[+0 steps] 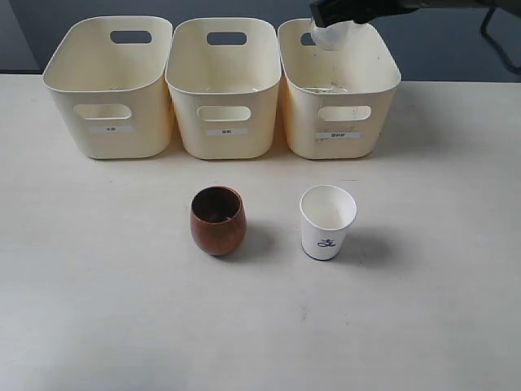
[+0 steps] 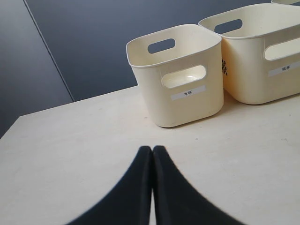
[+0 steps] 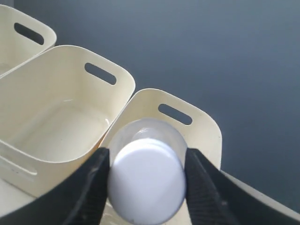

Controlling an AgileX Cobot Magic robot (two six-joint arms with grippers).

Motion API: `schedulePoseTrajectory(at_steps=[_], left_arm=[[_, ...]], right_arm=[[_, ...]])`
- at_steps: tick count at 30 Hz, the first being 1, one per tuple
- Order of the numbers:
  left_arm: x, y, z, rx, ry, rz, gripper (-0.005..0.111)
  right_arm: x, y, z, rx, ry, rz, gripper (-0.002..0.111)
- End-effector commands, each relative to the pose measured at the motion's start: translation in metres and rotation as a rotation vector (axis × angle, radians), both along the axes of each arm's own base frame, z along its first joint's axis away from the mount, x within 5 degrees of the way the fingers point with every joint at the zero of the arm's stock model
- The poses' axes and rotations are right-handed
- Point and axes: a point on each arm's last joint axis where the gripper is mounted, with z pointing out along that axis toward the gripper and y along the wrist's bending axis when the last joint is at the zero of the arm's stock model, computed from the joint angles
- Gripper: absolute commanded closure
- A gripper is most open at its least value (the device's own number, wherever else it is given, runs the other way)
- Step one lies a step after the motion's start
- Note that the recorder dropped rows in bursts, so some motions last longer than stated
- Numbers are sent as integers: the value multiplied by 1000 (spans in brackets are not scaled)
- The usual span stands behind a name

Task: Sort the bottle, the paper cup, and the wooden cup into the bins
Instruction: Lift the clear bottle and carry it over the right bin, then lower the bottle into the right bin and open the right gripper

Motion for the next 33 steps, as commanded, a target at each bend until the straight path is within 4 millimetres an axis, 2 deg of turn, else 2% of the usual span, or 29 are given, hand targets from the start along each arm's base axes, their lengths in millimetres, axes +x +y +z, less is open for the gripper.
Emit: schedulePoseTrajectory(at_steps=[1, 5, 15, 19, 33], left_arm=[[0, 0, 0, -1, -8, 3, 107], [0, 0, 0, -1, -8, 3, 107], [0, 0, 0, -1, -8, 3, 107], [0, 0, 0, -1, -8, 3, 107], [0, 0, 0, -1, -8, 3, 107]], right_arm=[[32, -13, -17, 98, 1, -26, 109], [53, -17, -31, 100, 33, -65, 109], [90, -5, -62, 107, 112, -110, 109], [95, -2, -77, 97, 142, -109, 109], [104, 1, -110, 65, 213, -116, 109]])
